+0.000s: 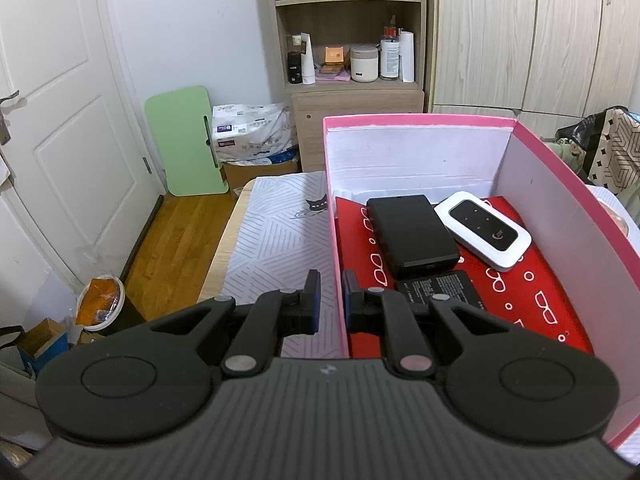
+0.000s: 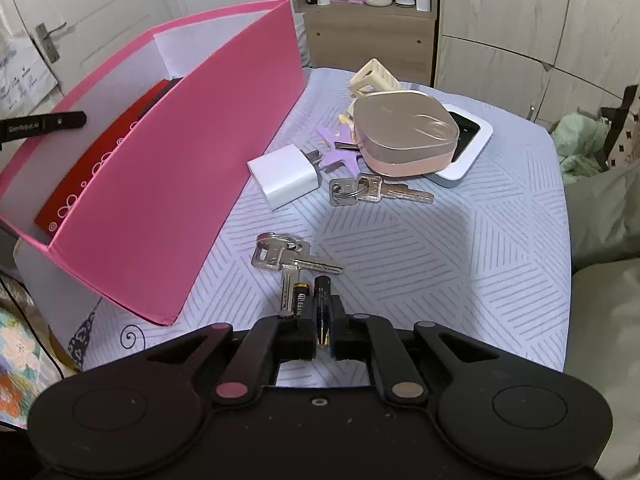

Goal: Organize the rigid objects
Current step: 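Move the right gripper back and grasp the AA batteries, then carry the AA batteries with the right gripper into the box and release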

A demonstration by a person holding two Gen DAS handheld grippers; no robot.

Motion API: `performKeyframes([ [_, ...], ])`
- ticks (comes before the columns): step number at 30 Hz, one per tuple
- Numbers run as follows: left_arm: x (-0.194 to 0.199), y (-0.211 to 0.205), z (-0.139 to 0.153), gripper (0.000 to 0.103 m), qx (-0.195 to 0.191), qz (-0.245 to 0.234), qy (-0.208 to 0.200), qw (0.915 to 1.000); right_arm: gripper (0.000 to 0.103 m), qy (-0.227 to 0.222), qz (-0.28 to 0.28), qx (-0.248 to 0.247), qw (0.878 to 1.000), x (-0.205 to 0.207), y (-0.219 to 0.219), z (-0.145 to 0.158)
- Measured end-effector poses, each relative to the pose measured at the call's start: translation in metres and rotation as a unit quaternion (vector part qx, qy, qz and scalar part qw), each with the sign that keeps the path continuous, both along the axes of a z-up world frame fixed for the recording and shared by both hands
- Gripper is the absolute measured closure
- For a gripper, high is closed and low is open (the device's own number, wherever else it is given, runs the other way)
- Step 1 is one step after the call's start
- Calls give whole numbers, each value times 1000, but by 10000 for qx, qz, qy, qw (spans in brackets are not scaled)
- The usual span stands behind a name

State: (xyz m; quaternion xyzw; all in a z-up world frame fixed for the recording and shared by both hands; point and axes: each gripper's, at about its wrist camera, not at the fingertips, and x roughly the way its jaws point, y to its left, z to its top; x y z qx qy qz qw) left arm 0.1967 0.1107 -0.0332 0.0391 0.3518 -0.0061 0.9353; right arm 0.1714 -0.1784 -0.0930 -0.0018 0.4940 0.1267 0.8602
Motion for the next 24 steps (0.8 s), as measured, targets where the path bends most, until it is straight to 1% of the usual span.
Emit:
performKeyframes([
  [2,0,-1,0,91,-7,0,0,10000,92,17,41,-90,9999,1,2,-1],
  [3,0,-1,1,91,12,-3,3,10000,90,90,35,-139,9999,2,3,-3],
  [6,0,0,0,91,-17,-1,3,10000,90,1,79,-233,9997,3,6,-6],
  [10,0,1,0,91,-16,-3,6,10000,92,-57,-35,-137,9999,6,2,-4],
  [13,0,1,0,91,-29,1,5,10000,92,-138,-206,51,9997,8,-6,4],
  [15,1,1,0,91,-40,1,1,10000,92,-264,-348,233,9988,10,-11,15],
  [18,1,1,-1,91,-26,-16,-13,10000,92,-559,-318,572,9963,15,-11,42],
  [20,0,0,-1,91,2,-30,-34,10000,92,-796,-122,832,9933,18,-3,63],
  [22,0,0,-1,91,4,-38,-43,10000,92,-1043,198,1079,9885,23,10,87],
  [24,-1,0,-1,91,-14,-36,-55,10000,92,-1168,507,1247,9840,29,27,103],
])
